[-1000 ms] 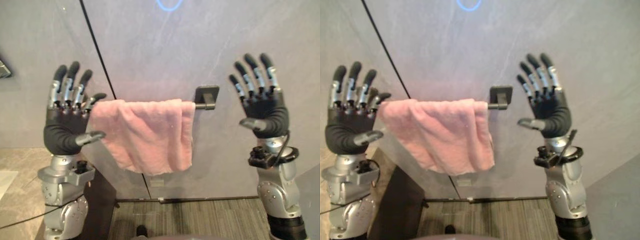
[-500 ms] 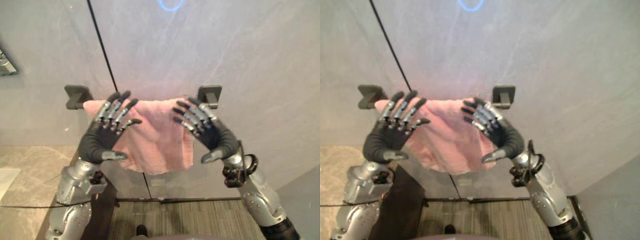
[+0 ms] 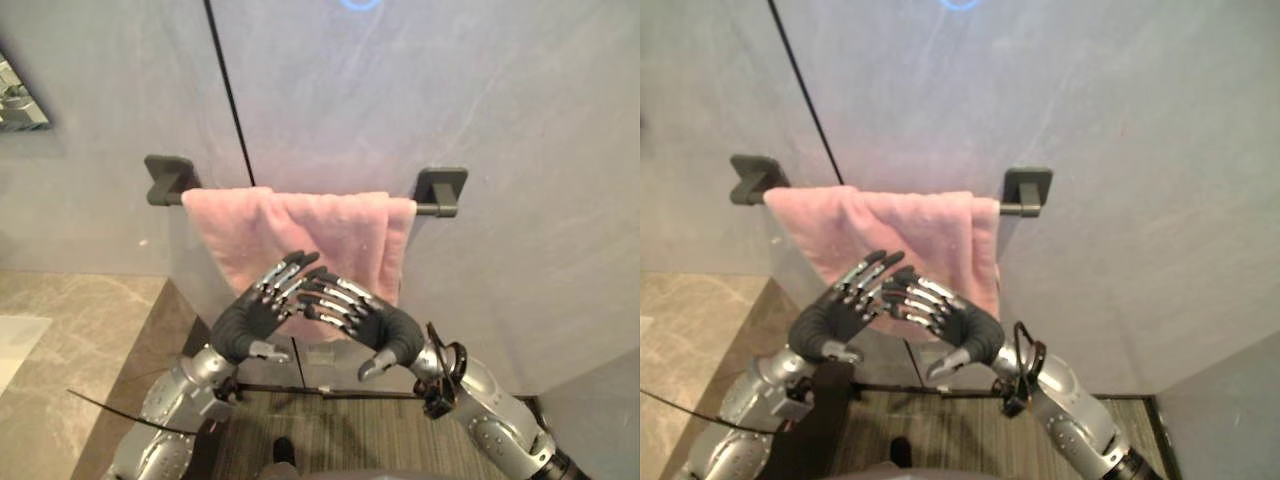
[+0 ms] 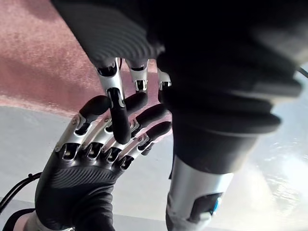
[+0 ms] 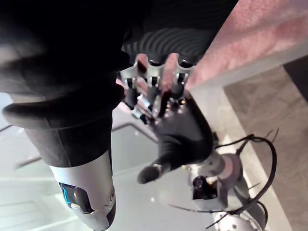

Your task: Organize washtable

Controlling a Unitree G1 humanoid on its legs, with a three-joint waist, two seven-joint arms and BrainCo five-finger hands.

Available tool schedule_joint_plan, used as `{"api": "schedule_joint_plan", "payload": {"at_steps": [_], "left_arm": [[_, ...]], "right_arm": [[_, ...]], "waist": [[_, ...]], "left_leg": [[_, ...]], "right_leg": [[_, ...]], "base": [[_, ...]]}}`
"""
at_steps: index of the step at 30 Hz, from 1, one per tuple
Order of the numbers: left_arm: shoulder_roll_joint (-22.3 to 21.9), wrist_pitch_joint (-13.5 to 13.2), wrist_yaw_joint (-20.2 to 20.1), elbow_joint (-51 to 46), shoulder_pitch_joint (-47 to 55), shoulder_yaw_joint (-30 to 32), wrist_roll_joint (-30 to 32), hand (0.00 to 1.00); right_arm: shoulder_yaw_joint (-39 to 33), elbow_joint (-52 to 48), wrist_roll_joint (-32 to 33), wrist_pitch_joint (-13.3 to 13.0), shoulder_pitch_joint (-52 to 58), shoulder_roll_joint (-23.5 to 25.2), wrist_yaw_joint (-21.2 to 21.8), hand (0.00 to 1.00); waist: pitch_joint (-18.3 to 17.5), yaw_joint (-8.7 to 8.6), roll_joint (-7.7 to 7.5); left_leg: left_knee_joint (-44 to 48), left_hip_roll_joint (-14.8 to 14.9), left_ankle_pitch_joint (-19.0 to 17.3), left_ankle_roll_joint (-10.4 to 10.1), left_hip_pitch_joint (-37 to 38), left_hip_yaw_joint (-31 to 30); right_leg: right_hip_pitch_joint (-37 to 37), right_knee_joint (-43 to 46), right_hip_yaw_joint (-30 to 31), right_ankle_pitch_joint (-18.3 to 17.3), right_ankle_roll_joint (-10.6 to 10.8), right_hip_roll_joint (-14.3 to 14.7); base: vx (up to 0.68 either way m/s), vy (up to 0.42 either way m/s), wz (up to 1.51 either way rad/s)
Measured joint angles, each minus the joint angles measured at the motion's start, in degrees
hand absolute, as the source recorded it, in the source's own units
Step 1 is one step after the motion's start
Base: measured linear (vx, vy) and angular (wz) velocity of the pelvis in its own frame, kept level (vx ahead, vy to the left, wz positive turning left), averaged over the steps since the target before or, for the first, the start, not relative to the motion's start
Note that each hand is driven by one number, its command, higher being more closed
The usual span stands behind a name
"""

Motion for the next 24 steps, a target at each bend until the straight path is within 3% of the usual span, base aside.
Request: {"api": "schedule_joint_plan", "payload": {"at_steps": [12, 18, 24], "left_arm": [[-1.66, -1.47, 4.34, 2.46, -1.72, -2.0, 3.12, 0.0], [-6.27, -2.28, 6.49, 4.74, -4.62, -0.73, 7.47, 0.0], [-9.78, -2.37, 11.23, 9.58, -7.77, 5.4, 12.02, 0.0]], "right_arm": [[0.54, 0.66, -1.18, 0.04, -1.12, -0.05, -4.23, 0.0], [-2.89, 2.57, -2.84, 0.04, -1.22, 4.52, -6.05, 0.0], [-9.6, 2.94, -2.82, -1.13, -4.86, 9.66, -8.41, 0.0]], "waist": [[-0.17, 0.05, -0.29], [-0.21, 0.11, -0.55], [-0.32, -0.03, -0.68]], "left_leg": [[0.0, 0.14, 0.21, 0.28, -1.93, 0.01], [-0.01, 0.18, 0.22, 0.29, -2.97, 0.11], [0.0, 0.35, 0.3, 0.35, -4.6, 0.93]], "right_leg": [[-2.14, 0.3, 0.15, -0.05, -0.01, 0.11], [-3.22, 0.37, 0.25, -0.04, -0.02, 0.15], [-5.05, -0.12, 1.04, 0.9, 0.29, 0.29]], "base": [[0.0, -0.002, 0.0], [0.0, 0.0, 0.0], [0.02, -0.003, -0.07]]}}
